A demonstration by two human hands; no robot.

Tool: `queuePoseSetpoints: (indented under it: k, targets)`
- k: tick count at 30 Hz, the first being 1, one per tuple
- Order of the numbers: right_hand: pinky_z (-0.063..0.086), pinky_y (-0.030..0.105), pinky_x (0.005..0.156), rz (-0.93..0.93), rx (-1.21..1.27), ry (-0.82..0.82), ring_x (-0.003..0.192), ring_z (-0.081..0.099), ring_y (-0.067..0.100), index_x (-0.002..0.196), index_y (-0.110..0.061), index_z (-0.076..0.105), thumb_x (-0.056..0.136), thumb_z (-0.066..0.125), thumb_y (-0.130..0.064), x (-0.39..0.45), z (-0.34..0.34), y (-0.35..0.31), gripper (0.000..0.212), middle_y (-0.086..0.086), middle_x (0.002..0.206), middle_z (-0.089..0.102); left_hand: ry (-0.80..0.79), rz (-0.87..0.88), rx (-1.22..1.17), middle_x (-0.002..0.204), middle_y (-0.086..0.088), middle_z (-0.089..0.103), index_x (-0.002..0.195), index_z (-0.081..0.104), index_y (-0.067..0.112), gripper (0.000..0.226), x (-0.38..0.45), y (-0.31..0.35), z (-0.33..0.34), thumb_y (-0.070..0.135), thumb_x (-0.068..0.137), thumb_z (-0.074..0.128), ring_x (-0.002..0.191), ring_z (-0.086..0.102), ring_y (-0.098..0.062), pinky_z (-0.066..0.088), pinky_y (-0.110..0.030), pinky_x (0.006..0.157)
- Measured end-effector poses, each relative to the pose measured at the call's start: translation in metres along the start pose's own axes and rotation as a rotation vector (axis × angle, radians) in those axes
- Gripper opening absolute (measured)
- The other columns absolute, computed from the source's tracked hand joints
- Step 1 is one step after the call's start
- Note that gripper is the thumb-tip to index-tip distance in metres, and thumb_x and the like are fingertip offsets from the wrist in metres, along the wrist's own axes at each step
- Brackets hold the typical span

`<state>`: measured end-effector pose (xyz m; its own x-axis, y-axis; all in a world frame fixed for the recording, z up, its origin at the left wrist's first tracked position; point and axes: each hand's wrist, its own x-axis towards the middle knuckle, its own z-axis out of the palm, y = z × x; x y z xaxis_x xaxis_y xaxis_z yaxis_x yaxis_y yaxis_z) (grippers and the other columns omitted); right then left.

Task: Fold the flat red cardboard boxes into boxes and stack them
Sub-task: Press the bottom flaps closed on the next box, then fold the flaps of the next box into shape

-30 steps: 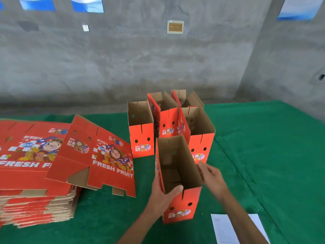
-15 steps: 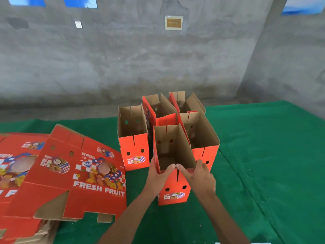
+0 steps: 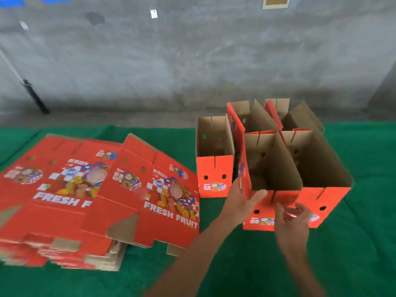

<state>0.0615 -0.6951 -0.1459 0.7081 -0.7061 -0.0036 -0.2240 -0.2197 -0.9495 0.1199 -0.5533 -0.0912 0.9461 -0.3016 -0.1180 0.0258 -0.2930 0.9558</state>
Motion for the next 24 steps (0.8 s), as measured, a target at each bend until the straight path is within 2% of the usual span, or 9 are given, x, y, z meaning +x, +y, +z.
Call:
queuePoseSetpoints:
  k: [2, 4, 5, 7, 9, 11, 14, 19, 24]
  targets:
    - [0.045, 0.033, 0.078, 0.025, 0.023, -0.037, 0.091, 0.066, 0.026, 0.133, -0.010, 0.041, 0.098, 0.066, -0.032, -0.025, 0.023, -0.003, 0.048, 0.008, 0.111, 0.065, 0.004, 0.024, 0.185, 0.135, 0.039, 0.051, 0.135, 0.049, 0.041, 0.064, -0.029, -0.012, -0.042, 0.077, 0.083, 0.062, 0.119, 0.046, 0.019, 0.039, -0.008, 0.100]
    - [0.044, 0.030, 0.069, 0.037, 0.010, -0.139, 0.084, 0.066, 0.022, 0.129, -0.012, 0.043, 0.099, 0.065, -0.030, -0.054, 0.048, -0.006, 0.042, 0.010, 0.109, 0.066, 0.171, 0.083, 0.495, 0.151, 0.014, 0.048, 0.142, 0.052, 0.031, 0.060, -0.048, -0.031, -0.094, 0.067, 0.094, 0.057, 0.139, 0.041, -0.003, 0.033, -0.035, 0.122]
    - [0.046, 0.030, 0.069, 0.039, -0.010, -0.220, 0.085, 0.065, 0.022, 0.128, -0.013, 0.044, 0.099, 0.064, -0.029, -0.070, 0.060, -0.007, 0.039, 0.011, 0.112, 0.067, 0.253, 0.093, 0.669, 0.154, 0.008, 0.045, 0.143, 0.052, 0.029, 0.055, -0.057, -0.038, -0.124, 0.061, 0.098, 0.054, 0.146, 0.036, -0.010, 0.021, -0.044, 0.128]
    - [0.050, 0.031, 0.074, 0.037, -0.084, -0.434, 0.096, 0.066, 0.023, 0.134, -0.012, 0.043, 0.100, 0.065, -0.032, -0.103, 0.085, -0.008, 0.045, 0.012, 0.124, 0.065, 0.387, -0.039, 1.018, 0.166, -0.001, 0.025, 0.155, 0.035, 0.025, 0.063, -0.078, -0.043, -0.185, 0.058, 0.102, 0.043, 0.158, 0.015, -0.025, -0.011, -0.056, 0.125]
    - [0.051, 0.028, 0.081, -0.028, -0.178, -0.667, 0.108, 0.063, 0.018, 0.144, -0.012, 0.040, 0.097, 0.067, -0.041, -0.139, 0.108, -0.012, 0.061, 0.008, 0.135, 0.059, 0.487, -0.320, 1.231, 0.172, -0.013, -0.003, 0.164, 0.003, 0.018, 0.084, -0.097, -0.048, -0.241, 0.061, 0.101, 0.040, 0.158, -0.006, -0.037, -0.018, -0.064, 0.118]
    - [0.049, 0.036, 0.103, -0.132, -0.261, -0.861, 0.125, 0.056, 0.017, 0.151, -0.015, 0.036, 0.094, 0.068, -0.050, -0.171, 0.131, -0.015, 0.074, 0.002, 0.147, 0.049, 0.575, -0.519, 1.208, 0.170, -0.021, -0.002, 0.163, -0.004, 0.013, 0.099, -0.116, -0.053, -0.287, 0.057, 0.097, 0.055, 0.156, 0.000, -0.044, 0.004, -0.066, 0.124]
    - [0.029, 0.036, 0.123, -0.333, -0.388, -1.005, 0.147, 0.035, 0.013, 0.159, -0.022, 0.027, 0.096, 0.064, -0.053, -0.204, 0.168, -0.021, 0.079, -0.005, 0.162, 0.033, 0.621, -0.557, 1.081, 0.162, -0.024, 0.023, 0.160, 0.002, 0.010, 0.106, -0.136, -0.057, -0.326, 0.052, 0.090, 0.069, 0.151, 0.023, -0.042, 0.033, -0.052, 0.119]
    - [0.036, 0.037, 0.119, -0.642, -0.674, -1.009, 0.148, 0.034, 0.015, 0.161, -0.027, 0.020, 0.101, 0.052, -0.057, -0.210, 0.206, -0.031, 0.074, -0.004, 0.164, 0.029, 0.548, -0.406, 0.902, 0.147, -0.018, 0.044, 0.154, 0.014, 0.015, 0.093, -0.152, -0.066, -0.340, 0.048, 0.090, 0.074, 0.128, 0.056, -0.038, 0.052, -0.049, 0.098]
    - [0.043, 0.033, 0.114, -0.881, -0.774, -0.992, 0.139, 0.046, 0.015, 0.159, -0.021, 0.027, 0.102, 0.050, -0.057, -0.197, 0.206, -0.024, 0.072, -0.001, 0.159, 0.038, 0.362, -0.437, 1.110, 0.160, -0.021, 0.022, 0.160, -0.019, 0.017, 0.141, -0.164, -0.077, -0.339, 0.068, 0.073, 0.080, 0.145, 0.040, -0.035, 0.049, -0.047, 0.104]
